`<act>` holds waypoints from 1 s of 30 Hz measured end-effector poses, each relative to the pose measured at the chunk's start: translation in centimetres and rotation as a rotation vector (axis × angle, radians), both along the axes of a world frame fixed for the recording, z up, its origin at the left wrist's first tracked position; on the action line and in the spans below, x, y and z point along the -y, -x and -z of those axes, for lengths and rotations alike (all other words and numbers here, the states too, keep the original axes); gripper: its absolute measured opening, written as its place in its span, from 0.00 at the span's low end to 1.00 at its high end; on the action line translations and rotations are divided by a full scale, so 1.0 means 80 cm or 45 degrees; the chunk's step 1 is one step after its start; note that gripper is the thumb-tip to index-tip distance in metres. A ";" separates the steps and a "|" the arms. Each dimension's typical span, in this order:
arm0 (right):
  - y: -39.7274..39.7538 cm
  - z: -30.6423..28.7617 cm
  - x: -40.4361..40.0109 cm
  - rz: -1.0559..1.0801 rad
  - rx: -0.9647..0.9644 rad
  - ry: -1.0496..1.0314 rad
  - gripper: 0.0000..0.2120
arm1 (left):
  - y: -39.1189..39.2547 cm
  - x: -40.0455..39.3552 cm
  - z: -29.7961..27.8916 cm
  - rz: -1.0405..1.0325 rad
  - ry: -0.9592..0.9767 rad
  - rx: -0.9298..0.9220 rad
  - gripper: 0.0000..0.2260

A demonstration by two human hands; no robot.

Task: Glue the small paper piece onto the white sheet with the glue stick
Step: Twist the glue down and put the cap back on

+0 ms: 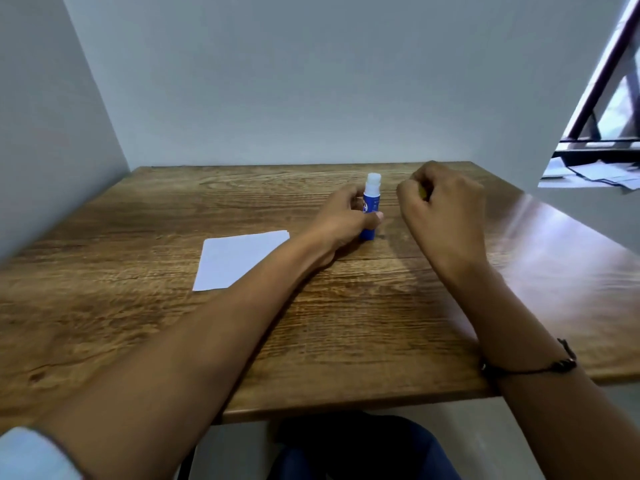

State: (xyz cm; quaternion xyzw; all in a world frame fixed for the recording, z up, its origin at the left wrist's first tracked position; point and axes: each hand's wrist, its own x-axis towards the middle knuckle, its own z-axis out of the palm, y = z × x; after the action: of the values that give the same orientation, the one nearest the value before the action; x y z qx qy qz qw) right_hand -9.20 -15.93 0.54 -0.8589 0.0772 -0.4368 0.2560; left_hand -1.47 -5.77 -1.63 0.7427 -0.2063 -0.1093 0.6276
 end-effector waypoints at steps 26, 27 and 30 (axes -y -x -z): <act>-0.053 0.017 0.003 -1.148 -0.910 -1.477 0.08 | -0.012 -0.040 -0.033 -0.117 0.334 0.128 0.07; -0.057 0.016 0.004 -1.250 -0.960 -1.413 0.10 | -0.015 -0.042 -0.035 -0.104 0.336 0.126 0.07; -0.060 0.016 0.012 -1.480 -1.046 -1.345 0.11 | -0.011 -0.044 -0.035 -0.052 0.319 0.114 0.07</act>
State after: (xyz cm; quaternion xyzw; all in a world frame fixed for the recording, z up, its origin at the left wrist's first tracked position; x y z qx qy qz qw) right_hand -4.41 -16.87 -0.71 -0.6210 -0.0941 0.1978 0.7526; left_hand -0.59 -2.24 1.20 0.6668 -0.2309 -0.0367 0.7077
